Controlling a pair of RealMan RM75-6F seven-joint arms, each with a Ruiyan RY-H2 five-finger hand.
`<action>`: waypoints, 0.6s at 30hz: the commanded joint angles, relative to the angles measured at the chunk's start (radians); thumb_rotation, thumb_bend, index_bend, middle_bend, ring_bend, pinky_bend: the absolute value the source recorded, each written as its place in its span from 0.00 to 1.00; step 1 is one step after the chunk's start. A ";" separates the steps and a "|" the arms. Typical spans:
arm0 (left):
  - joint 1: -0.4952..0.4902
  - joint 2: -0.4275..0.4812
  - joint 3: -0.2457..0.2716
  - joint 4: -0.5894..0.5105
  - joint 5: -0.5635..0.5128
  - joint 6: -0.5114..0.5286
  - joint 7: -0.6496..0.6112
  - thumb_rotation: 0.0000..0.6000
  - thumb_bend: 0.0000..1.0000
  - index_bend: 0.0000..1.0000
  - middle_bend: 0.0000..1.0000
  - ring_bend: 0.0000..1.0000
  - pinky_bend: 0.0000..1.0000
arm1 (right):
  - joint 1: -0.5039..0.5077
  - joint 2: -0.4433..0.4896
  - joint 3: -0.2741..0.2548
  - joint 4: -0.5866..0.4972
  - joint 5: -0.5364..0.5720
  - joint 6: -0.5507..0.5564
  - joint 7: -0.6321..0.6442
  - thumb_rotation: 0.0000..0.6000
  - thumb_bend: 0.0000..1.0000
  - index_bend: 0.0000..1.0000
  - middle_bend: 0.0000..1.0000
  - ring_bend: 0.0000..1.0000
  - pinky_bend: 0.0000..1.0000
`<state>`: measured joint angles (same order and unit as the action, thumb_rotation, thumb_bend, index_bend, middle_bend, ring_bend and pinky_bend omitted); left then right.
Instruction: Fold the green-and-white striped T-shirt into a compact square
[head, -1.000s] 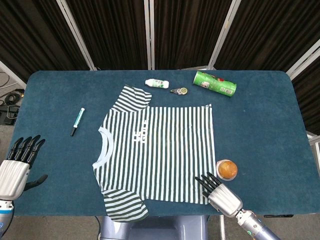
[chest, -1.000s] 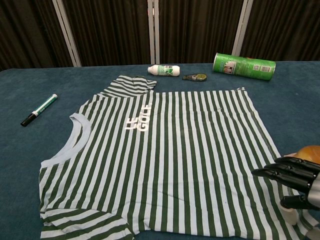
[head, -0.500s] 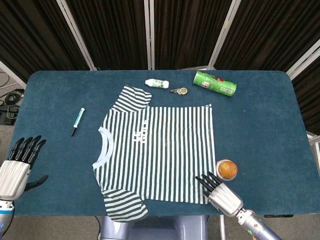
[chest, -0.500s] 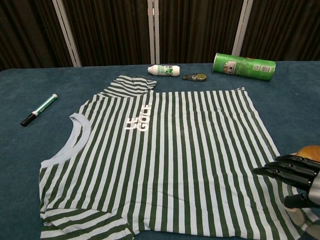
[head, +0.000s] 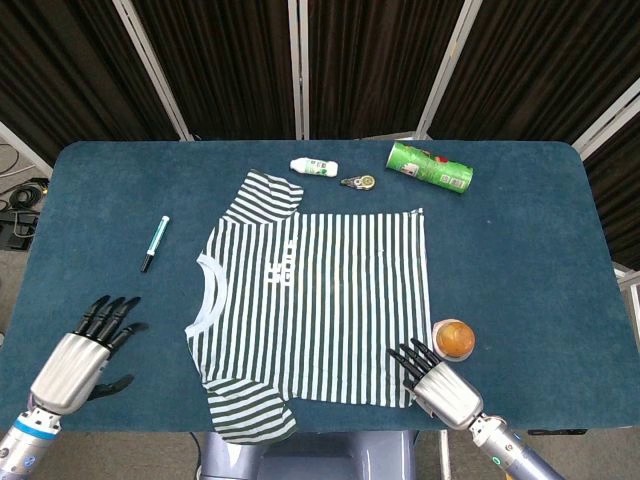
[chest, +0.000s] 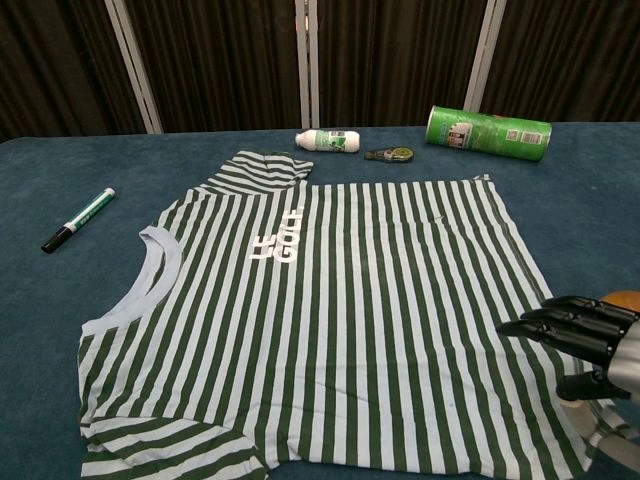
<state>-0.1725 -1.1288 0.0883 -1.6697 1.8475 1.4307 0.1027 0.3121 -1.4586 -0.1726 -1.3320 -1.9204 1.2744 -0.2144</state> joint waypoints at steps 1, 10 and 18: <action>-0.081 -0.073 0.040 0.142 0.154 -0.022 -0.100 1.00 0.00 0.46 0.00 0.00 0.00 | 0.001 0.003 0.001 -0.005 0.005 -0.001 -0.004 1.00 0.44 0.70 0.04 0.00 0.00; -0.147 -0.217 0.087 0.408 0.255 -0.045 -0.183 1.00 0.16 0.51 0.00 0.00 0.00 | 0.002 0.000 0.000 -0.010 0.018 -0.008 -0.011 1.00 0.44 0.70 0.05 0.00 0.00; -0.177 -0.323 0.120 0.559 0.295 -0.036 -0.218 1.00 0.24 0.53 0.00 0.00 0.00 | 0.005 0.001 0.000 -0.013 0.025 -0.011 -0.017 1.00 0.44 0.71 0.05 0.00 0.00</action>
<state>-0.3376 -1.4259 0.1967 -1.1411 2.1282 1.3933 -0.1070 0.3173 -1.4573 -0.1726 -1.3446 -1.8956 1.2636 -0.2315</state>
